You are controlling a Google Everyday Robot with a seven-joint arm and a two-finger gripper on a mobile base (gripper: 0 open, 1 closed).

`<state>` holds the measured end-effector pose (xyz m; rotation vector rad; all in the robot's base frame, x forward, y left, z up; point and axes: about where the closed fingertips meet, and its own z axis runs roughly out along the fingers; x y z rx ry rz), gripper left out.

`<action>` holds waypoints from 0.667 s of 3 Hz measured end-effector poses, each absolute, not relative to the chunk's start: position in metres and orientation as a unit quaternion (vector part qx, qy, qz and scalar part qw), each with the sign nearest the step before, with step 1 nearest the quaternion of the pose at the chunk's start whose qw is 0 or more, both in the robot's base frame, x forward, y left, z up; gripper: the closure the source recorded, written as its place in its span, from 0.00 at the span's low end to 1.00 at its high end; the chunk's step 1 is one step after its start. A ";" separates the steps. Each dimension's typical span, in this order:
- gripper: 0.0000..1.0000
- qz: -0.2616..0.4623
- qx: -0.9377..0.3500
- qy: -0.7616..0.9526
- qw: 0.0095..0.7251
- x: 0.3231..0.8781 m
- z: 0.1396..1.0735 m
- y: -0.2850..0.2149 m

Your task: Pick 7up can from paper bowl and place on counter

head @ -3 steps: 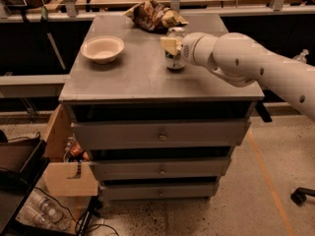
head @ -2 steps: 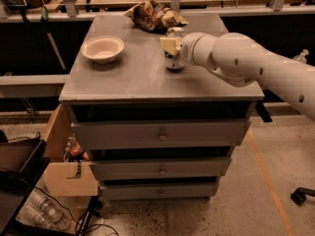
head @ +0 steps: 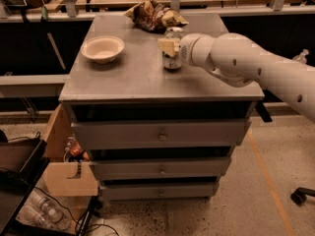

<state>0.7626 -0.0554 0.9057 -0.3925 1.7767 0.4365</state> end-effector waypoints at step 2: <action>0.00 0.189 -0.170 0.764 0.593 0.762 0.906 -0.053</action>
Offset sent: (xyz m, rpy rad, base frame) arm -0.0001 0.0019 0.0003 0.0002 -0.0003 0.0026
